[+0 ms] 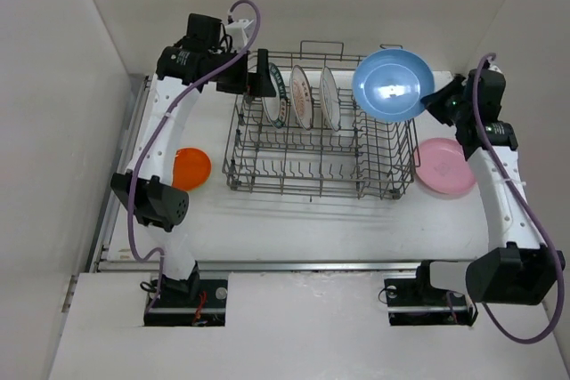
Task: Unload the plates from the dish rack
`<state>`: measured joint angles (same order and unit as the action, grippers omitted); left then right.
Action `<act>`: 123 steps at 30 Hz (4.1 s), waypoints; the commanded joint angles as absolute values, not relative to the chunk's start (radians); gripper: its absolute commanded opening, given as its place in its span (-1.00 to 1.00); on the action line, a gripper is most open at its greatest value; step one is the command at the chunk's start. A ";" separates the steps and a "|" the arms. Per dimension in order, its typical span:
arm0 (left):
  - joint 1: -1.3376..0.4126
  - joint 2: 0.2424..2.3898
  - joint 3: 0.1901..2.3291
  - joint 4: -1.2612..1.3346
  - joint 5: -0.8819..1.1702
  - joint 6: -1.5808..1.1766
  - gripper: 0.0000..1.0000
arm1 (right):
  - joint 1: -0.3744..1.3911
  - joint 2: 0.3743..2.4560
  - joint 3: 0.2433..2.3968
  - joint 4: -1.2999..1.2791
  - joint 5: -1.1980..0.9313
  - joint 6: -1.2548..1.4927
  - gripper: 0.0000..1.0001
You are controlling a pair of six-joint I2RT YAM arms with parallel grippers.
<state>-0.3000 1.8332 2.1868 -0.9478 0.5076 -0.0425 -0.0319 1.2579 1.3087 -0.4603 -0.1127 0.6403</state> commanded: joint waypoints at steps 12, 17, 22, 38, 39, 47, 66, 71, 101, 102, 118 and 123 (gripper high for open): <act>-0.307 1.809 2.293 -1.019 0.295 -0.020 1.00 | -0.139 1.220 1.368 -0.567 0.466 0.745 -1.00; -0.307 1.838 2.293 -1.052 0.221 -0.029 1.00 | -0.230 1.157 1.333 -0.526 0.495 0.828 -1.00; -0.307 1.858 2.293 -1.062 0.187 -0.029 1.00 | -0.310 1.206 1.250 -0.526 0.506 0.945 -1.00; -0.307 1.901 2.281 -1.080 0.155 -0.029 1.00 | -0.445 1.417 0.988 -0.485 0.324 1.040 -0.36; -0.307 1.901 2.281 -1.080 0.155 -0.029 1.00 | -0.445 1.433 0.988 -0.485 0.324 1.028 -0.31; -0.328 1.919 2.303 -1.080 0.157 -0.020 1.00 | -0.456 1.485 0.988 -0.494 0.302 0.996 0.19; -0.479 2.094 2.365 -0.876 -0.299 -0.070 0.87 | -0.301 1.209 1.022 -0.477 0.350 0.804 0.22; -0.479 2.103 2.365 -0.847 -0.360 -0.071 0.75 | -0.186 1.132 1.062 -0.419 0.361 0.665 0.22; -0.433 2.125 2.450 -0.851 -0.210 -0.179 -1.00 | 0.084 1.388 1.252 -0.370 0.236 0.402 0.22; -0.433 2.112 2.450 -0.851 -0.236 -0.189 -1.00 | 0.084 1.402 1.268 -0.370 0.236 0.402 0.18; -0.396 1.961 2.577 -0.939 -0.230 -0.199 -1.00 | 0.084 1.451 1.341 -0.365 0.259 0.354 0.04; -0.336 1.939 2.597 -0.989 -0.212 -0.209 -1.00 | 0.084 1.485 1.378 -0.356 0.268 0.284 -0.17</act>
